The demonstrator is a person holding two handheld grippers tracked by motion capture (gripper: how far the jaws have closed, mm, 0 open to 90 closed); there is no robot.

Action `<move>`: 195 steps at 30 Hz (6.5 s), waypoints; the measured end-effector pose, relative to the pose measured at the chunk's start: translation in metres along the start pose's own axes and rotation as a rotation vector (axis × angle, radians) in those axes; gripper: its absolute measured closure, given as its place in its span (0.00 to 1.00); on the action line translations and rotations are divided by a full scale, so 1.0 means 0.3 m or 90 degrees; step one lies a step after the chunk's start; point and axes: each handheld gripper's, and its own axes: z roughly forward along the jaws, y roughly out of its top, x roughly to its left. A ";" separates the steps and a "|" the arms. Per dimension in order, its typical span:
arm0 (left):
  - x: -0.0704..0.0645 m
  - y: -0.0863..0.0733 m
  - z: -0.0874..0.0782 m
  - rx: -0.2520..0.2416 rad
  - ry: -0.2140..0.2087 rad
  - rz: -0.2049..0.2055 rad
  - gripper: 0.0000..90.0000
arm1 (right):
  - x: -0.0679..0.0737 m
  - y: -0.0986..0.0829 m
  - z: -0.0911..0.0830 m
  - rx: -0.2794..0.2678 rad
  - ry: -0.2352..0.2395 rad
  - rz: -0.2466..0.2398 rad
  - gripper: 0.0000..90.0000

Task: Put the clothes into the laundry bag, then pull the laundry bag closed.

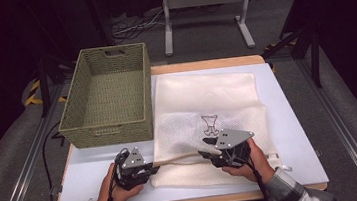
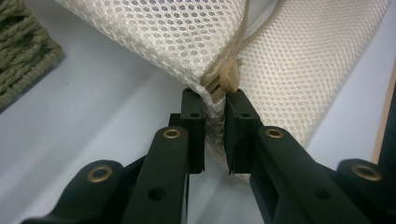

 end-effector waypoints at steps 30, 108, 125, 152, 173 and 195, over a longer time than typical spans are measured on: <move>-0.026 -0.009 -0.021 0.017 -0.019 -0.024 0.94 | 0.033 0.025 0.057 0.017 0.059 -0.035 0.74; -0.031 -0.014 -0.024 -0.004 0.002 -0.007 0.92 | 0.156 0.140 0.304 0.096 0.180 -0.109 0.89; -0.027 -0.016 -0.027 -0.010 -0.009 -0.014 0.86 | 0.152 0.132 0.325 0.108 0.183 -0.109 0.91; -0.005 -0.013 -0.055 -0.063 -0.021 -0.082 0.95 | 0.183 0.115 0.302 0.132 0.105 -0.172 0.91; -0.009 -0.008 -0.056 -0.043 -0.006 -0.043 0.94 | 0.119 0.035 0.229 0.177 0.107 -0.155 0.91; -0.005 -0.011 -0.060 -0.038 0.002 -0.033 0.94 | 0.046 -0.037 0.126 0.205 0.092 -0.130 0.91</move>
